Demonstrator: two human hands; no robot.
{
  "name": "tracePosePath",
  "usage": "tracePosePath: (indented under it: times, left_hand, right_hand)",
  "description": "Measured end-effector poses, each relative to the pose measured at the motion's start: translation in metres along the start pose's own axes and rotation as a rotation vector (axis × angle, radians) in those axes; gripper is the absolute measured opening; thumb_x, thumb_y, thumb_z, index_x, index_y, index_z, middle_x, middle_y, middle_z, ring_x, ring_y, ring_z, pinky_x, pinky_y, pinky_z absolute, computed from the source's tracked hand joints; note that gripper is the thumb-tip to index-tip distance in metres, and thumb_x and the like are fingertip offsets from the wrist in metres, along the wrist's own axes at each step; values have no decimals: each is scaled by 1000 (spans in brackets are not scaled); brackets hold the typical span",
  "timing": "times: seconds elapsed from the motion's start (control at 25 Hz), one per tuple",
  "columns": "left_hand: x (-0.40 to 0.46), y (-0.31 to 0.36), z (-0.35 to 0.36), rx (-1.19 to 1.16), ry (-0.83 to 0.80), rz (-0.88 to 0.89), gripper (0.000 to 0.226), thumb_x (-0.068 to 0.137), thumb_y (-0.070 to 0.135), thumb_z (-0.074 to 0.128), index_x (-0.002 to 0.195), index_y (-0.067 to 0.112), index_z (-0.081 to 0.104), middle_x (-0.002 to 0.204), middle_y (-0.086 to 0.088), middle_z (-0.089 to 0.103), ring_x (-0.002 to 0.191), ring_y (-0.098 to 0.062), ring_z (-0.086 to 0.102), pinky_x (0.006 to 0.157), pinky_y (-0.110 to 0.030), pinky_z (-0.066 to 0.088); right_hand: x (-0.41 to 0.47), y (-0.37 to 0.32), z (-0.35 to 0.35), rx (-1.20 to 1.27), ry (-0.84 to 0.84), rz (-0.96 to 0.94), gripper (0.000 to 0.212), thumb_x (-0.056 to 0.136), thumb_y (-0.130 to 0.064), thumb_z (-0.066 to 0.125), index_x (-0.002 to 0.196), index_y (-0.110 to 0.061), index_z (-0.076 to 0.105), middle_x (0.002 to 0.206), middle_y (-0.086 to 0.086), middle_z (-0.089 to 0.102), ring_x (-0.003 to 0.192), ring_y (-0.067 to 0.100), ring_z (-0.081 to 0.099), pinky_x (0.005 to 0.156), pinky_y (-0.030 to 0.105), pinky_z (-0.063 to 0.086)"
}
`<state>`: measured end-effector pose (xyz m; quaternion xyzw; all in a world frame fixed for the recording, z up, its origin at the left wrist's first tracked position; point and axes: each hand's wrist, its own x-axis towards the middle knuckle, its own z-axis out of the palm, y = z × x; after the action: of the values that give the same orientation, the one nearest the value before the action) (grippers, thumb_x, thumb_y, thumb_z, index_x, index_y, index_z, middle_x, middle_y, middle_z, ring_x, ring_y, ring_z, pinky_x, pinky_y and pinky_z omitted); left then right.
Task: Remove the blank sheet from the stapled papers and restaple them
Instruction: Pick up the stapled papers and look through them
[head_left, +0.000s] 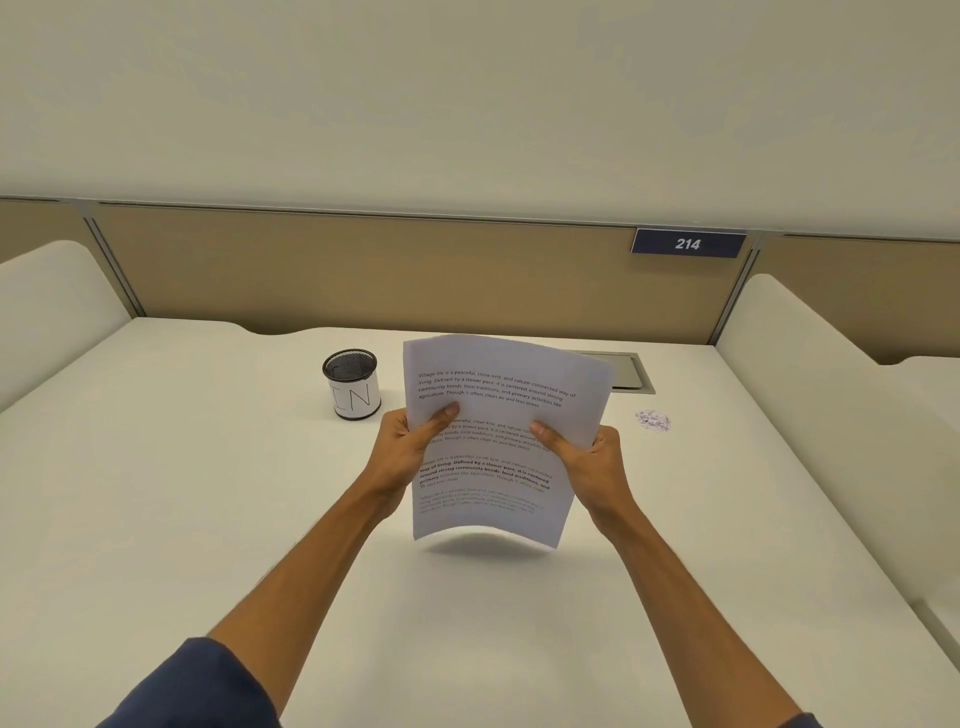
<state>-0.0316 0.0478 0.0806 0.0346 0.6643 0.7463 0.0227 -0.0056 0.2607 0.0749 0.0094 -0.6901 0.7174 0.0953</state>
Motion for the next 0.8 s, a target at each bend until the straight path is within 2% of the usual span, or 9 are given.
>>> tracePosePath:
  times: [0.16, 0.32, 0.44, 0.6, 0.8]
  left_hand:
    - [-4, -12, -2, 4, -10, -50, 22, 90, 25, 64, 109, 14, 70, 101, -7, 75, 91, -29, 72, 76, -43, 60]
    - [-4, -15, -1, -2, 18, -66, 21, 90, 27, 64, 107, 16, 70, 99, -6, 76, 88, -28, 72, 75, -43, 60]
    - [-1, -15, -2, -30, 71, -81, 17, 90, 26, 65, 104, 17, 70, 95, -4, 76, 84, -26, 73, 68, -40, 60]
    - [11, -16, -4, -38, 90, -171, 20, 90, 23, 67, 107, 11, 69, 98, -7, 76, 85, -26, 74, 65, -37, 59]
    - [26, -22, -11, -26, 57, -289, 22, 90, 6, 63, 112, 4, 66, 103, -13, 73, 83, -27, 72, 60, -34, 59]
  right_hand:
    - [-4, 7, -1, -10, -50, 42, 14, 85, -16, 71, 96, -9, 74, 89, 6, 76, 78, 24, 73, 69, 34, 60]
    - [-3, 12, -3, -11, -35, 55, 11, 86, -16, 70, 92, -8, 74, 88, 8, 76, 77, 25, 73, 70, 36, 61]
    - [-3, 20, -2, -113, -23, 17, 16, 88, -22, 69, 91, -7, 75, 86, 7, 76, 76, 25, 73, 68, 39, 61]
    - [3, 29, -1, -183, 37, -10, 16, 89, -24, 68, 89, -9, 74, 83, 4, 76, 72, 21, 74, 63, 38, 61]
    - [15, 41, -8, -82, -15, 149, 10, 86, -15, 70, 92, -8, 75, 88, 6, 77, 79, 22, 74, 72, 35, 60]
